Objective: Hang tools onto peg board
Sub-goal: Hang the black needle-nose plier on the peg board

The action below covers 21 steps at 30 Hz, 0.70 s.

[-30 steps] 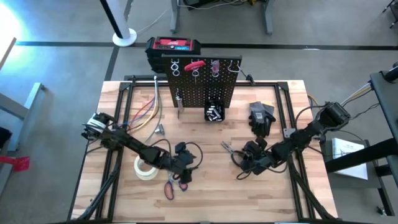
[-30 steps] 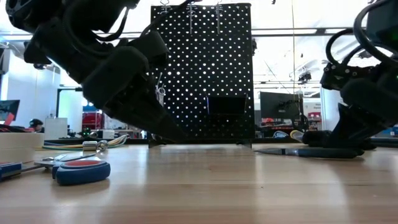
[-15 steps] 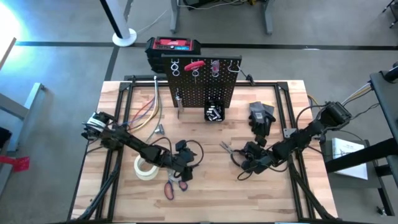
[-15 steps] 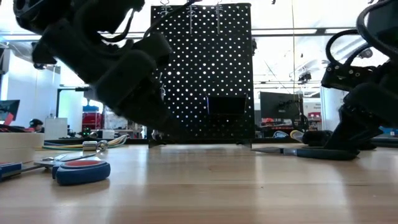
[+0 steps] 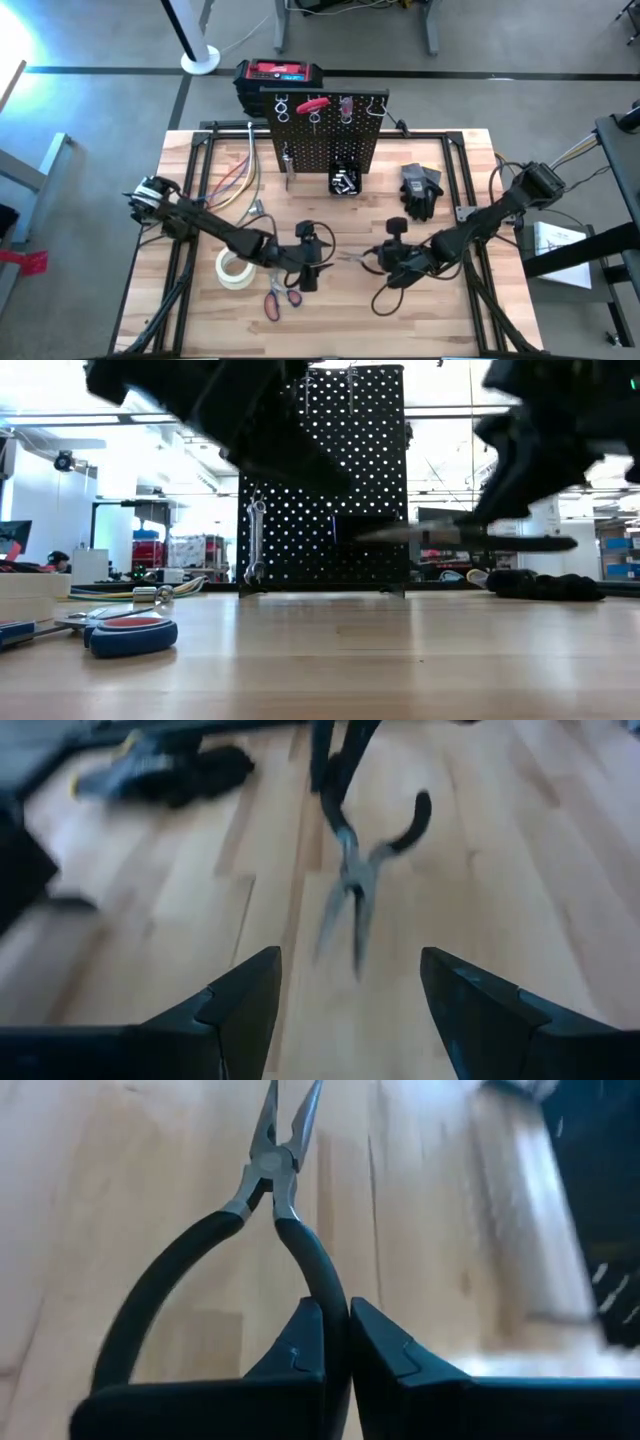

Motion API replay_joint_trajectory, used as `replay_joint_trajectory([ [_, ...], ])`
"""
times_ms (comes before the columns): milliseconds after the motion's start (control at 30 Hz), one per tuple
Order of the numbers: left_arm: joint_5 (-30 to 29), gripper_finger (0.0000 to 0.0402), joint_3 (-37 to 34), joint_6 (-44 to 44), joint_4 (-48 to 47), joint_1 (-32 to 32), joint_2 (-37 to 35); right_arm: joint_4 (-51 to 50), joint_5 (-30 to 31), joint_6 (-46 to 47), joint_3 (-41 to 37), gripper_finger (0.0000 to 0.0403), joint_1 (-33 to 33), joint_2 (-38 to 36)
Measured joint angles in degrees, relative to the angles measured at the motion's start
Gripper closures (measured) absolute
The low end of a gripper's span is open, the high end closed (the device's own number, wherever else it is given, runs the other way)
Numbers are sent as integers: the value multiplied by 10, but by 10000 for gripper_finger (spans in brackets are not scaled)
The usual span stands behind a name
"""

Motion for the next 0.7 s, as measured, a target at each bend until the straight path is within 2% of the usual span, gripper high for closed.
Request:
replay_joint_trajectory([
  [133,10,171,47,30,-42,0,3,-39,5,-56,53,396,-1,3],
  [267,68,171,91,44,-98,0,9,-72,11,-83,90,396,-3,6],
  [333,67,171,109,49,-127,0,15,-81,11,-96,104,396,-3,6],
  [467,40,171,135,68,-169,0,25,-86,10,-100,125,396,-3,6],
  [600,-27,171,150,81,-200,-1,35,-81,10,-95,140,397,-2,6],
  [700,-45,171,166,98,-225,-3,42,-87,7,-95,140,398,-4,7],
])
